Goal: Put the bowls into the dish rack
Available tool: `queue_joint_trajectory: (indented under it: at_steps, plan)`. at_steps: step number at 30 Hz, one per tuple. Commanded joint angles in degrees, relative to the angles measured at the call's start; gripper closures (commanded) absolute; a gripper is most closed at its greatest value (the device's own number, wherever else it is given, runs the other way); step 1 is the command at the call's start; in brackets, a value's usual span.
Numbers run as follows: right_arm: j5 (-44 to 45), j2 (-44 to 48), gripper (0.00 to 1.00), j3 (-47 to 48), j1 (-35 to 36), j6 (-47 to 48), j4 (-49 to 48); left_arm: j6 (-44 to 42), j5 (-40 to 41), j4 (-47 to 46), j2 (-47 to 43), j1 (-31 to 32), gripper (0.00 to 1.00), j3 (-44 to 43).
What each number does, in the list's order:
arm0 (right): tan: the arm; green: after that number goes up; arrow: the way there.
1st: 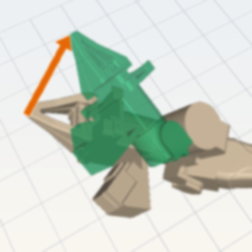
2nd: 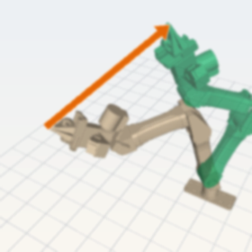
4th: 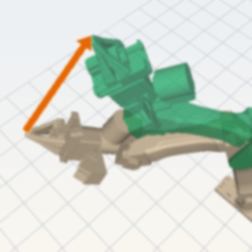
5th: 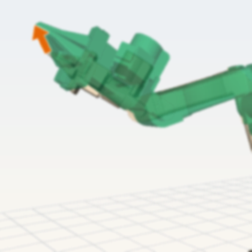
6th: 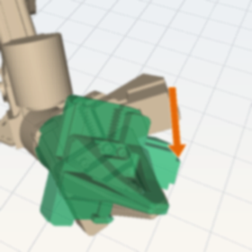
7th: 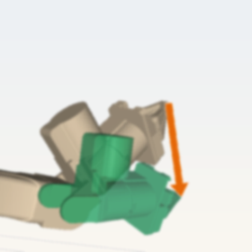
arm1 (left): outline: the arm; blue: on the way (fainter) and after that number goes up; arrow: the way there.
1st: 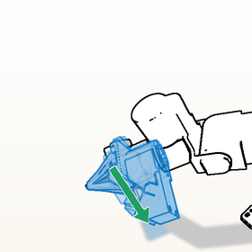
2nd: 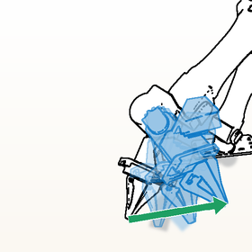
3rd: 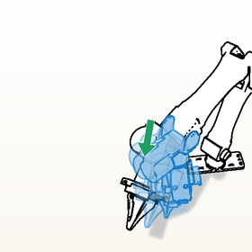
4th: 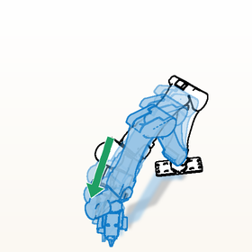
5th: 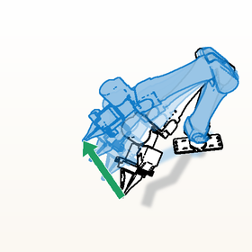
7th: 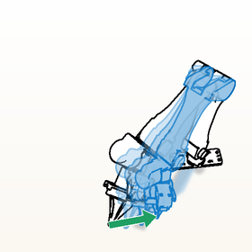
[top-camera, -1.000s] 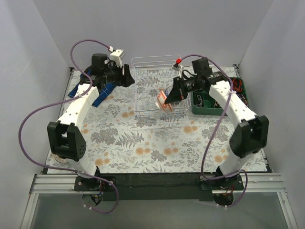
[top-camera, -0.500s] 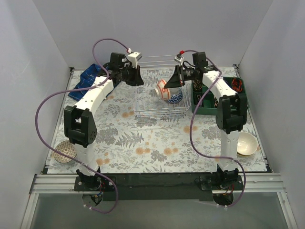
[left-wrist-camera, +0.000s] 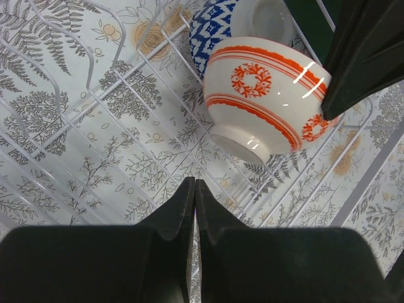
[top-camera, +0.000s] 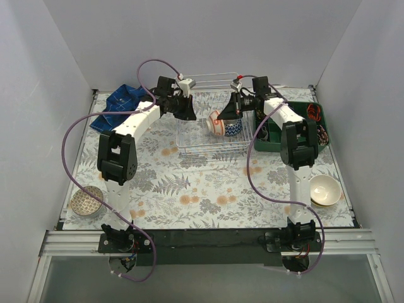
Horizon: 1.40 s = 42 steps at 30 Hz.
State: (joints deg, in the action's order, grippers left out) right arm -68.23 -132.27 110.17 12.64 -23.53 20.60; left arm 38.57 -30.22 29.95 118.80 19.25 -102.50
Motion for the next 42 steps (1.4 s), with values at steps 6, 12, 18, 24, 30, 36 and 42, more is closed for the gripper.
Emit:
queue_joint_trajectory:
  at_steps: [6,12,18,24,30,36,42]
  plan:
    - [-2.88,-2.11,0.99,3.82,0.01,-4.51,-7.06,-0.07,-6.17,-1.57,1.96,0.53,1.00,-2.71]
    - [-2.35,-3.61,0.99,4.79,0.01,-4.86,-7.68,0.28,-6.96,-1.92,3.80,1.59,1.00,-3.06]
    - [-1.47,-4.14,0.99,4.88,0.01,-4.68,-7.68,1.16,-6.78,-2.62,6.79,2.20,1.00,-5.86]
    - [2.65,-4.23,0.88,5.40,-0.08,-2.14,-4.11,2.13,-7.22,-3.59,8.90,2.73,1.00,-7.71]
    - [10.12,-2.38,0.52,8.04,-0.51,5.67,4.60,2.57,-8.19,-4.90,10.48,2.81,1.00,-8.51]
    - [24.52,1.48,0.29,11.91,-1.57,12.87,12.70,4.76,-9.59,-6.84,11.98,2.90,1.00,-10.44]
    - [36.23,7.72,0.15,11.12,-2.27,17.99,15.43,5.99,-10.39,-8.33,12.68,3.52,1.00,-11.23]
